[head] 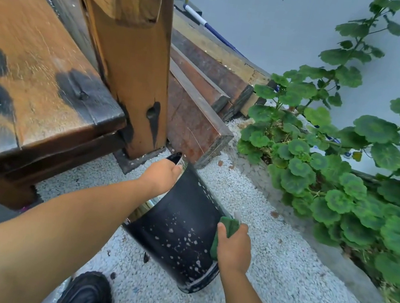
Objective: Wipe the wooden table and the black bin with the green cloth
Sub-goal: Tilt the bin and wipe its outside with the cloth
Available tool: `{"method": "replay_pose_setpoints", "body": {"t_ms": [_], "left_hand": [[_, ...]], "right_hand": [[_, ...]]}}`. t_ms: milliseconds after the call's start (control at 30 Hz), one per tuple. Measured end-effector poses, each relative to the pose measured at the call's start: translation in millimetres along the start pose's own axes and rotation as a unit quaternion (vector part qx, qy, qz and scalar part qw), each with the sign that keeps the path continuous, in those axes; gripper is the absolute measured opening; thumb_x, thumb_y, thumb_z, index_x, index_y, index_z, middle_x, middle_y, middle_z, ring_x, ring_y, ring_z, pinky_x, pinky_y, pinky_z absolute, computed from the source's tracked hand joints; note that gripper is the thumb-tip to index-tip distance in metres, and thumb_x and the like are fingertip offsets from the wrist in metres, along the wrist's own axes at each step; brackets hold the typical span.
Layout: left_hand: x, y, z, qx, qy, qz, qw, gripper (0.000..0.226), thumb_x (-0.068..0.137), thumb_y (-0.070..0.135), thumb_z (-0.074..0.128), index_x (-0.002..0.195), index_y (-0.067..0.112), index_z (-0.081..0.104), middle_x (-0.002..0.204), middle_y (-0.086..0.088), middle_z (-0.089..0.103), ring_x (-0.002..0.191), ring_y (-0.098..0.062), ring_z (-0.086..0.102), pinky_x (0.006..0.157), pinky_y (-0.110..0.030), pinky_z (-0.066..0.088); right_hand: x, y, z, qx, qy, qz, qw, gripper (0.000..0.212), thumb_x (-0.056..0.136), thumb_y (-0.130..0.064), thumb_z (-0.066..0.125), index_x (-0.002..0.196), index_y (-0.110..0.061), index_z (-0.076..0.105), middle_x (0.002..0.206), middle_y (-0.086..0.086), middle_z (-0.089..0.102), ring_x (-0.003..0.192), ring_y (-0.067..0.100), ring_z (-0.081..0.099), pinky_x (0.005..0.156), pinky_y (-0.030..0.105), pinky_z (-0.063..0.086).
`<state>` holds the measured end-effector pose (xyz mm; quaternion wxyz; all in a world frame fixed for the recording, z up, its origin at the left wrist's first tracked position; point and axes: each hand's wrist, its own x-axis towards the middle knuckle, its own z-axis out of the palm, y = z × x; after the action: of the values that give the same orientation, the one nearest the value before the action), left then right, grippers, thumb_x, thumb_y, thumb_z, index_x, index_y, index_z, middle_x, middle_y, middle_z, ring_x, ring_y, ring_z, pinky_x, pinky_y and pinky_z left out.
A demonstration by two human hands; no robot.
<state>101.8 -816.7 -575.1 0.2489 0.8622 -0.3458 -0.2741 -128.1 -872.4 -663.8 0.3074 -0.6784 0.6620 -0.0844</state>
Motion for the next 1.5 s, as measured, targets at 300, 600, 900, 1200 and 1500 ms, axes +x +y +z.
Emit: {"method": "replay_pose_setpoints", "body": {"t_ms": [300, 600, 900, 1200, 1500], "left_hand": [[-2.0, 36.5, -2.2, 0.071, -0.093, -0.103, 0.988, 0.036, 0.101, 0.0, 0.034, 0.136, 0.0, 0.044, 0.075, -0.007, 0.045, 0.058, -0.017, 0.037, 0.061, -0.028, 0.035], [-2.7, 32.5, 23.5, -0.235, 0.015, -0.218, 0.947, 0.032, 0.098, 0.019, 0.048, 0.068, 0.008, 0.047, 0.072, -0.01, 0.05, 0.071, -0.026, 0.047, 0.064, -0.032, 0.038], [-8.0, 42.0, 13.1, 0.02, 0.001, -0.135, 0.991, 0.024, 0.1, 0.0, 0.04, 0.11, 0.003, 0.061, 0.115, -0.015, 0.064, 0.108, -0.029, 0.061, 0.085, -0.033, 0.048], [0.7, 35.0, 11.4, 0.137, -0.023, -0.098, 0.985, 0.036, 0.1, -0.004, 0.037, 0.132, 0.002, 0.05, 0.127, -0.013, 0.061, 0.115, -0.029, 0.06, 0.087, -0.033, 0.047], [9.6, 38.7, 6.0, 0.108, -0.035, -0.118, 0.987, 0.033, 0.099, -0.003, 0.039, 0.128, 0.003, 0.054, 0.066, -0.002, 0.032, 0.071, -0.023, 0.053, 0.064, -0.028, 0.035]], "right_hand": [[11.5, -22.7, -38.2, 0.181, -0.014, 0.013, 0.983, 0.035, 0.093, -0.043, 0.066, 0.109, -0.015, 0.051, 0.095, 0.003, 0.063, 0.074, 0.014, 0.057, 0.06, 0.03, 0.044], [-17.0, -111.6, -45.0, 0.25, -0.173, -0.105, 0.947, 0.025, 0.086, -0.043, 0.069, 0.098, -0.023, 0.06, 0.095, 0.002, 0.068, 0.089, 0.022, 0.067, 0.082, 0.044, 0.057], [-40.1, -113.5, -25.4, 0.05, -0.049, -0.164, 0.984, 0.034, 0.091, -0.053, 0.055, 0.102, -0.021, 0.048, 0.088, -0.001, 0.061, 0.08, 0.023, 0.06, 0.062, 0.035, 0.044], [-20.9, -39.5, -25.4, -0.02, -0.022, -0.108, 0.994, 0.04, 0.095, -0.051, 0.054, 0.117, -0.017, 0.05, 0.1, 0.002, 0.064, 0.084, 0.024, 0.061, 0.066, 0.037, 0.051], [-11.5, 4.0, -26.5, -0.074, -0.01, -0.076, 0.994, 0.04, 0.097, -0.051, 0.051, 0.118, -0.017, 0.049, 0.098, 0.002, 0.063, 0.081, 0.023, 0.061, 0.064, 0.037, 0.051]]}}
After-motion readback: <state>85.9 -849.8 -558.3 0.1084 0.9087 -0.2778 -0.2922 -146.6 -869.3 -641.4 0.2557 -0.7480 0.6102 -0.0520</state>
